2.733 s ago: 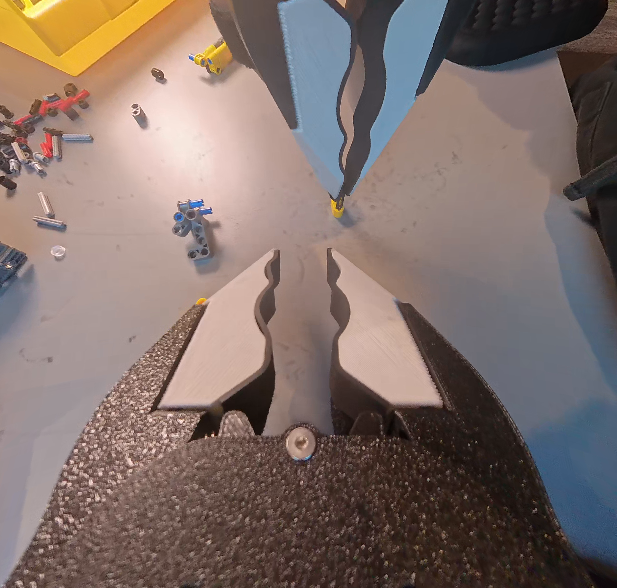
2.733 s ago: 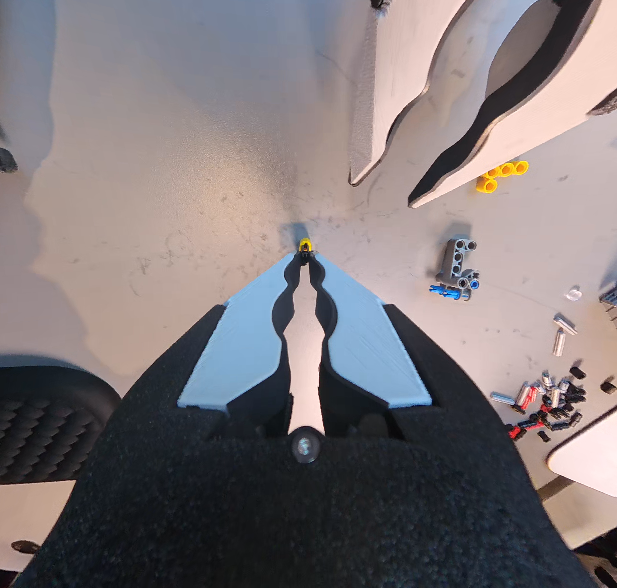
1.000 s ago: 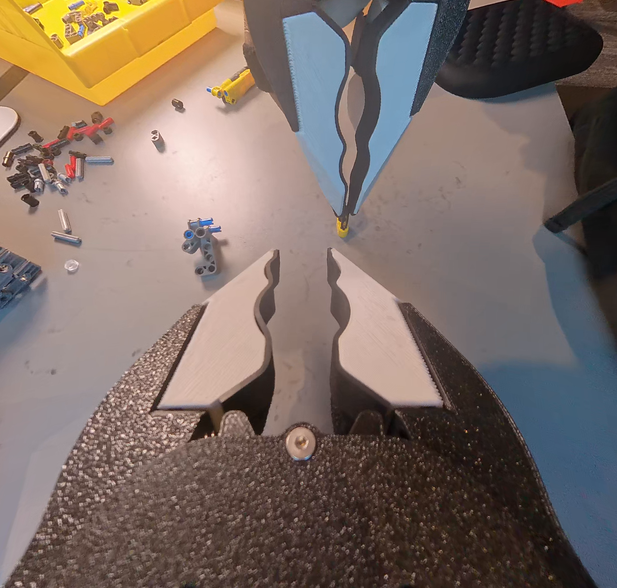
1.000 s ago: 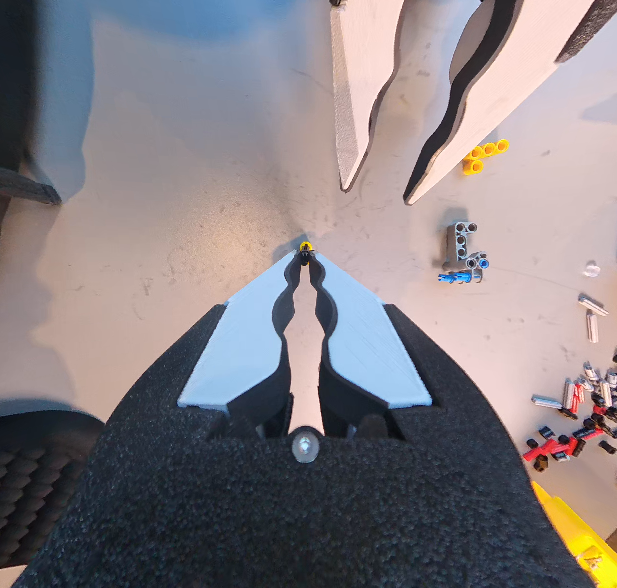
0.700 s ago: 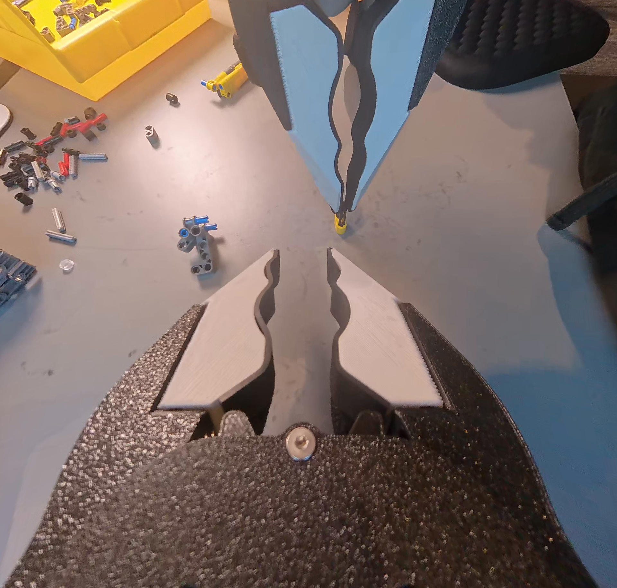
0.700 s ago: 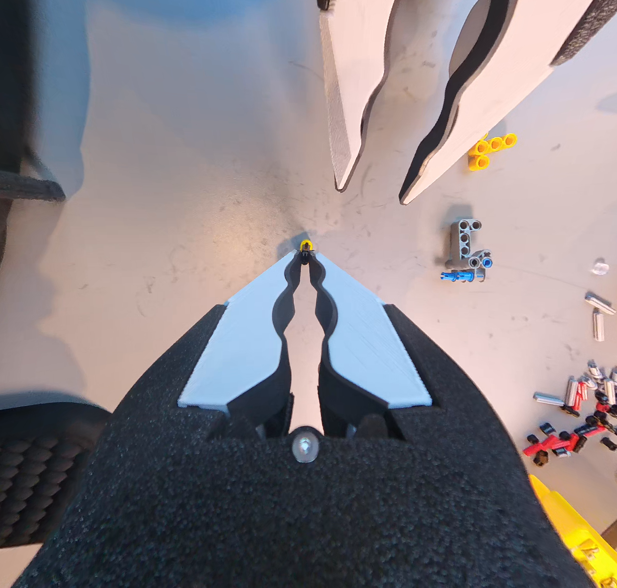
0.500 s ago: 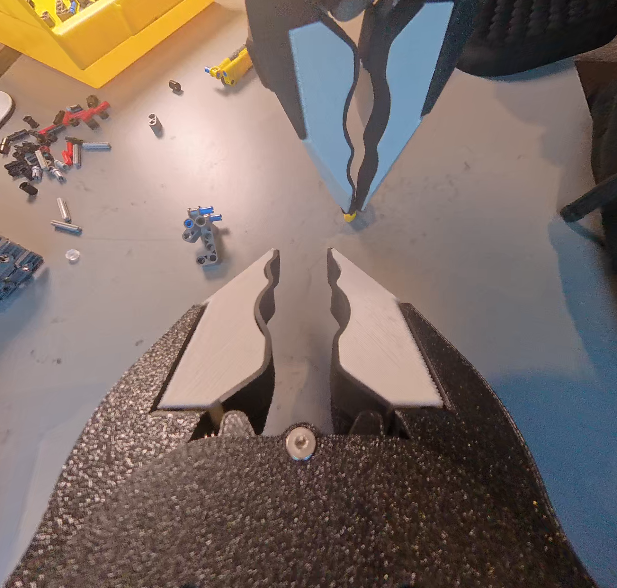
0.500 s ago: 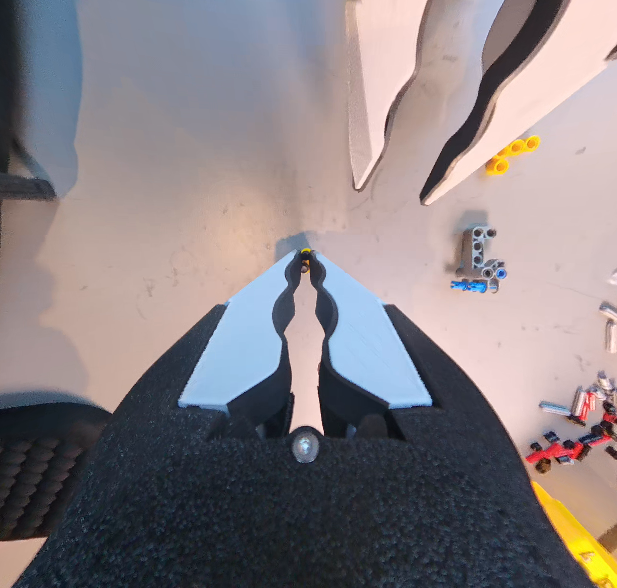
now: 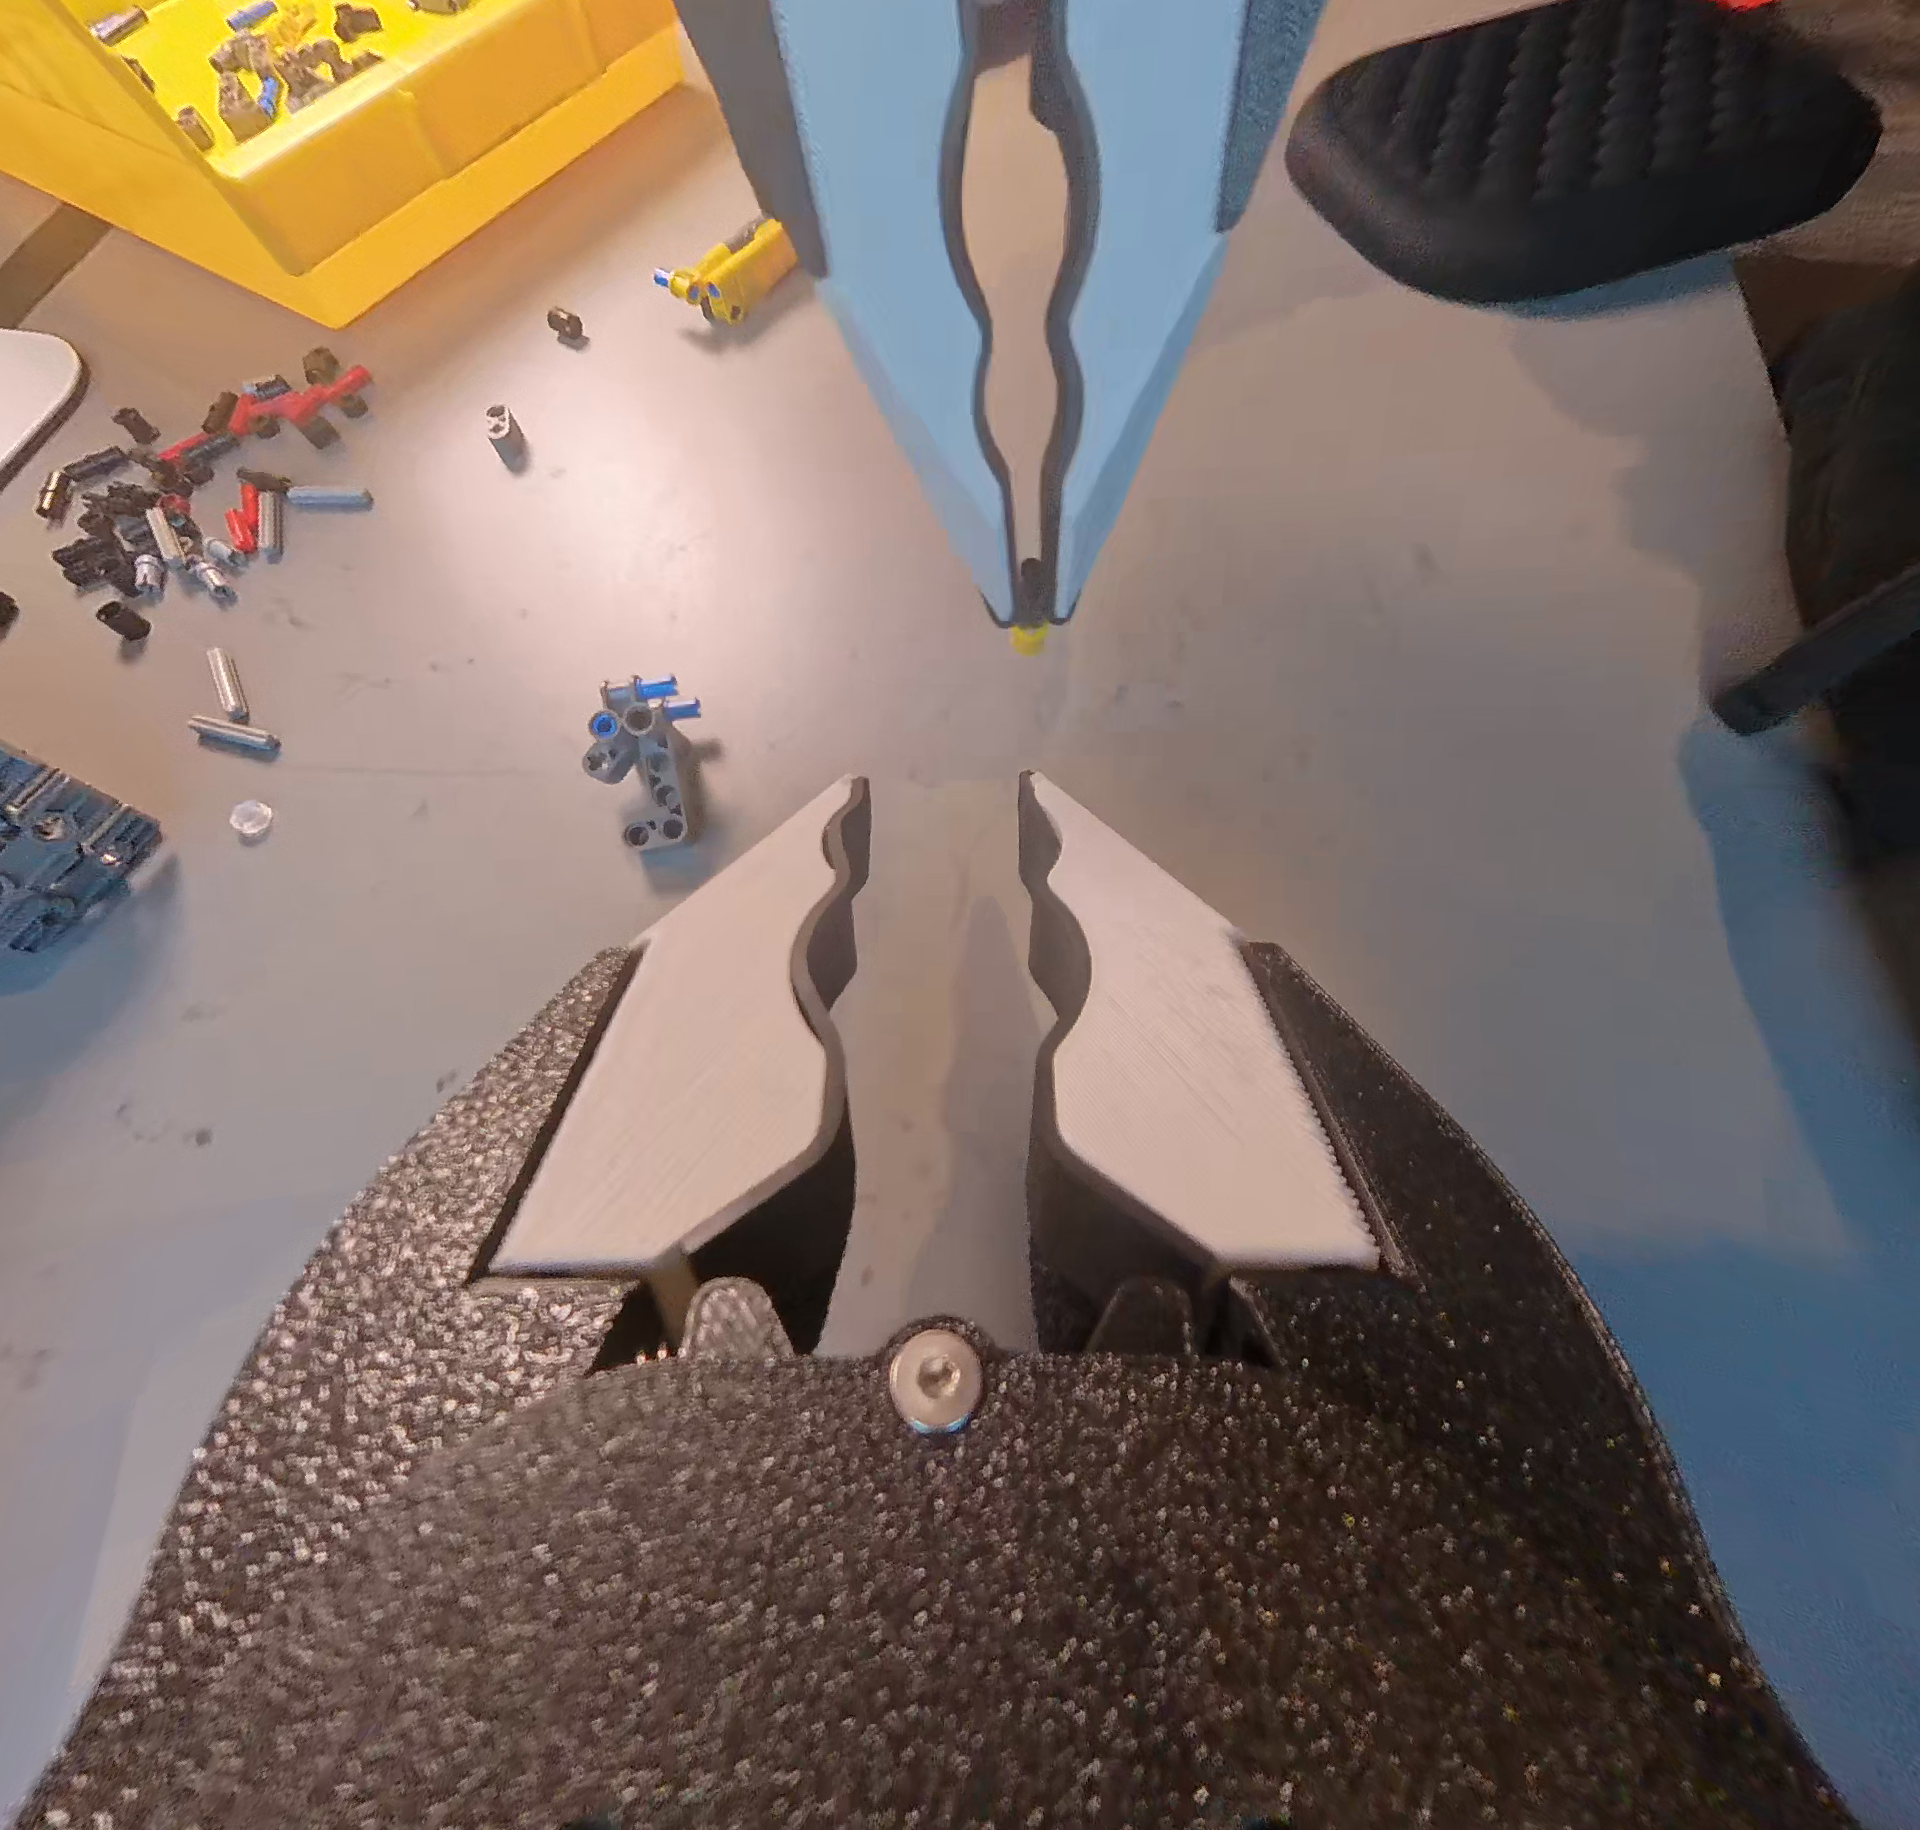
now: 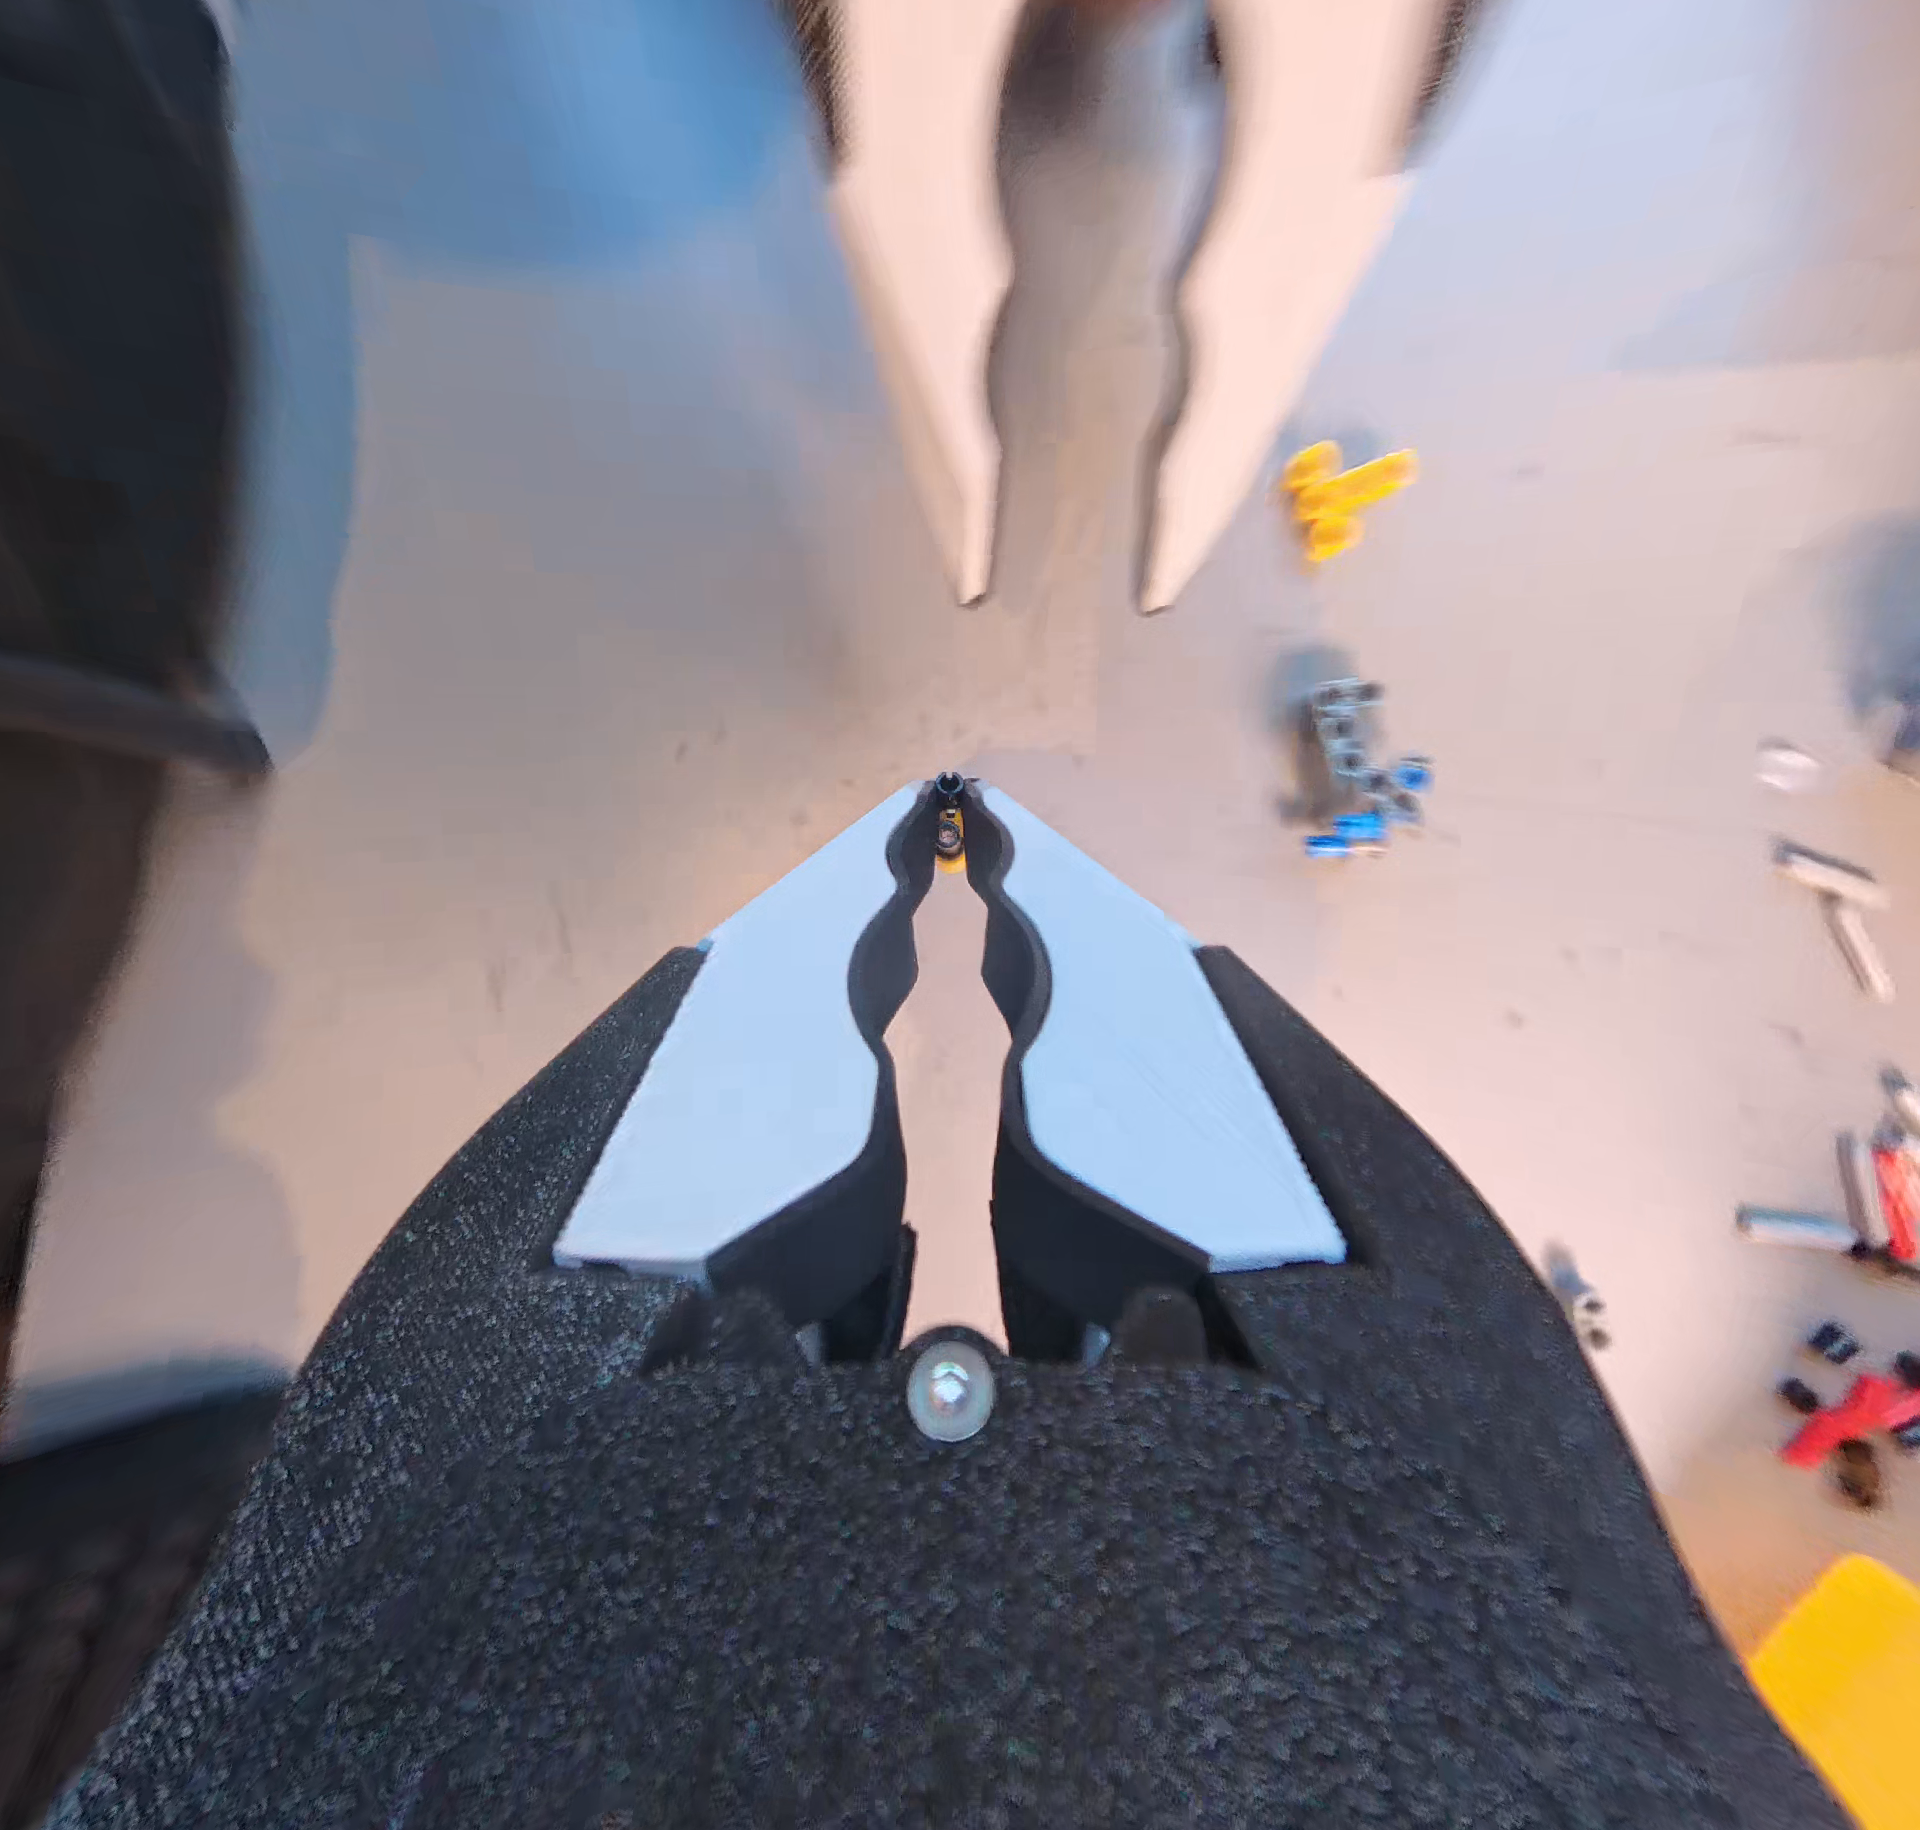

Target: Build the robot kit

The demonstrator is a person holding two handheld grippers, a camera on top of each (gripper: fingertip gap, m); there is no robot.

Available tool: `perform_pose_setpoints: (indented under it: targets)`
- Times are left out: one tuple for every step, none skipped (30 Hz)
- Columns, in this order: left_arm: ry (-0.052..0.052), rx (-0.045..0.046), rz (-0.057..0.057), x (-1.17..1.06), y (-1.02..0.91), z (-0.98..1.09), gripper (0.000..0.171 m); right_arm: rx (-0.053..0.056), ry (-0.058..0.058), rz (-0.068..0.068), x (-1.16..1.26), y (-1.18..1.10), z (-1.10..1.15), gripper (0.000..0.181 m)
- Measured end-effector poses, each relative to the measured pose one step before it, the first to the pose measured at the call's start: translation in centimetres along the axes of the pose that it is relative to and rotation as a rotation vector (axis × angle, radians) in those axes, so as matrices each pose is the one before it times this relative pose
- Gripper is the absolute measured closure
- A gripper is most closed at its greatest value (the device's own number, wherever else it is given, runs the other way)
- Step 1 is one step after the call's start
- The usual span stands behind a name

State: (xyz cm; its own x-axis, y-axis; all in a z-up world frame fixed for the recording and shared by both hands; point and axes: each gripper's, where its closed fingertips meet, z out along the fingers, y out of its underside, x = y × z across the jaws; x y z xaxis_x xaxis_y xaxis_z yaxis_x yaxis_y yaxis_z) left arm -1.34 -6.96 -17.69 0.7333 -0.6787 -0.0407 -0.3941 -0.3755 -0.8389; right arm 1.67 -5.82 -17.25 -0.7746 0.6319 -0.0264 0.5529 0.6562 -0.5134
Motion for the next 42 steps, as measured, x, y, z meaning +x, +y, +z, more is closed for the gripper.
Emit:
perform_pose_setpoints:
  targets:
    - [0.0064,0.02175,-0.0084,0.085,-0.384,-0.076,0.144,0.085,-0.0047,0.0504,0.169,-0.642,-0.636,0.177]
    - [0.0067,0.02708,-0.0106,0.089,-0.477,-0.096,0.144,0.101,-0.0137,0.0502,0.027,-0.82,-0.604,0.177]
    - [0.0061,0.03149,-0.0117,0.111,-0.572,-0.103,0.144,0.1114,-0.0133,0.0475,-0.009,-0.94,-0.565,0.177]
    - [0.0066,0.03516,-0.0135,0.125,-0.643,-0.104,0.145,0.1071,-0.0217,0.0507,-0.161,-0.877,-0.488,0.177]
    - [0.0081,0.03753,-0.016,0.167,-0.674,-0.092,0.145,0.0986,-0.0216,0.0434,-0.235,-0.778,-0.406,0.177]
    - [0.011,0.03531,-0.0168,0.211,-0.638,-0.07,0.146,0.0888,-0.0068,0.0245,-0.113,-0.675,-0.318,0.176]
    - [0.0145,0.03039,-0.0158,0.251,-0.548,-0.047,0.146,0.0672,-0.0087,0.0152,-0.169,-0.428,-0.233,0.176]
    - [0.0168,0.02849,-0.0147,0.301,-0.507,-0.027,0.147,0.0571,-0.0073,0.0141,-0.158,-0.366,-0.169,0.176]
    - [0.0207,0.02758,-0.0151,0.363,-0.478,-0.009,0.148,0.0554,-0.0042,0.012,-0.096,-0.41,-0.133,0.176]
    - [0.0234,0.02827,-0.0168,0.393,-0.474,0.025,0.149,0.0443,-0.0113,0.0138,-0.177,-0.333,-0.07,0.177]
    - [0.0203,0.02957,-0.0174,0.358,-0.497,0.036,0.15,0.0324,-0.0109,0.0117,-0.153,-0.219,-0.002,0.176]
    - [0.0139,0.02664,-0.0159,0.252,-0.447,0.045,0.151,0.0312,-0.0096,0.0075,-0.132,-0.231,0.028,0.176]
    - [0.007,0.02148,-0.0134,0.149,-0.365,0.059,0.152,0.0282,-0.0131,0.0089,-0.168,-0.245,0.057,0.177]
    - [0.0048,0.01715,-0.0105,0.111,-0.286,0.05,0.154,0.0236,-0.0111,0.0037,-0.147,-0.207,0.084,0.177]
    - [0.0068,0.01269,-0.0066,0.145,-0.21,0.032,0.158,0.0184,-0.0073,-0.0003,-0.086,-0.176,0.106,0.177]
    - [-0.001,0.00977,-0.0021,0.016,-0.183,-0.011,0.16,0.0032,-0.0082,-0.0011,-0.091,0.037,0.135,0.177]
    - [-0.0101,0.00411,0.0037,-0.136,-0.098,-0.077,0.165,-0.0093,-0.0051,-0.0073,-0.053,0.191,0.168,0.176]
    - [-0.0049,-0.00777,0.005,-0.106,0.088,-0.065,0.165,-0.0054,0.0024,-0.013,0.06,0.11,0.11,0.177]
    - [-0.0007,-0.01233,0.0004,-0.06,0.177,-0.046,0.165,-0.0107,0.0036,-0.0124,0.092,0.153,0.069,0.176]
    - [-0.0013,-0.00965,-0.0027,-0.088,0.172,-0.03,0.165,-0.0126,0.0064,-0.0188,0.09,0.143,0.055,0.176]
    - [0.0007,-0.00839,-0.0032,-0.066,0.19,0.0,0.165,-0.017,0.0093,-0.0283,0.06,0.174,0.068,0.176]
    - [-0.0013,-0.0041,-0.0023,-0.11,0.125,-0.013,0.165,-0.0137,0.017,-0.0274,0.139,0.075,0.045,0.176]
    - [-0.0022,0.00359,-0.0069,-0.135,0.01,-0.026,0.165,-0.008,0.018,-0.0227,0.161,-0.052,-0.014,0.176]
    - [0.0034,0.00941,-0.022,-0.132,-0.094,-0.039,0.165,-0.0072,0.0198,-0.0248,0.159,-0.104,-0.055,0.176]
    - [0.0101,0.0164,-0.043,-0.137,-0.181,-0.063,0.165,-0.0005,0.0245,-0.0398,0.13,-0.237,-0.116,0.171]
    - [0.0155,0.03077,-0.0608,-0.173,-0.364,-0.154,0.165,0.0029,0.0314,-0.0528,0.097,-0.329,-0.146,0.163]
    - [0.0181,0.04213,-0.0721,-0.24,-0.5,-0.241,0.165,-0.0002,0.0352,-0.0613,0.068,-0.318,-0.163,0.156]
    - [0.0184,0.04293,-0.0753,-0.269,-0.531,-0.295,0.165,-0.0003,0.0468,-0.0626,0.219,-0.352,-0.144,0.148]
    - [0.0172,0.04309,-0.0747,-0.287,-0.557,-0.303,0.165,-0.0096,0.0558,-0.0681,0.334,-0.219,-0.069,0.14]
    - [0.0193,0.04508,-0.0759,-0.233,-0.601,-0.28,0.165,-0.0159,0.0588,-0.0764,0.299,-0.112,0.017,0.133]
    - [0.0253,0.03963,-0.0762,-0.081,-0.503,-0.207,0.165,-0.013,0.0637,-0.0816,0.295,-0.139,0.111,0.127]
    - [0.0276,0.02912,-0.0669,0.035,-0.319,-0.099,0.165,-0.0153,0.0611,-0.0783,0.267,-0.077,0.184,0.125]
    - [0.0231,0.02075,-0.0495,0.086,-0.173,-0.001,0.165,-0.0184,0.0516,-0.0694,0.198,0.001,0.262,0.126]
    - [0.021,0.01229,-0.0348,0.141,-0.04,0.082,0.165,-0.0247,0.0404,-0.0575,0.154,0.162,0.321,0.127]
    - [0.0187,0.00592,-0.0239,0.191,0.045,0.135,0.165,-0.021,0.0224,-0.0444,-0.028,0.197,0.34,0.13]
    - [0.0136,-0.00044,-0.015,0.159,0.113,0.172,0.165,-0.0065,0.0085,-0.0295,-0.173,0.046,0.268,0.135]
    - [0.006,-0.00696,-0.0085,0.059,0.209,0.169,0.165,0.0079,-0.005,-0.0151,-0.304,-0.14,0.183,0.14]
    - [0.0013,-0.00895,-0.0039,0.016,0.238,0.147,0.165,0.0085,0.0055,-0.006,-0.089,-0.162,0.091,0.146]
    - [0.0027,-0.00487,-0.0028,0.028,0.145,0.085,0.166,0.0034,0.0189,-0.0083,0.196,-0.049,0.001,0.152]
    - [0.0035,-0.00413,-0.0056,0.038,0.097,0.021,0.165,-0.0002,0.0071,-0.0063,0.135,0.057,-0.055,0.156]
    - [-0.0005,-0.00786,-0.0058,-0.055,0.156,0.014,0.165,-0.0054,-0.0182,0.0069,-0.137,0.131,-0.085,0.157]
    - [0.0013,-0.00815,-0.0073,-0.057,0.155,0.039,0.165,-0.0024,-0.0171,0.0124,-0.131,0.076,-0.087,0.157]
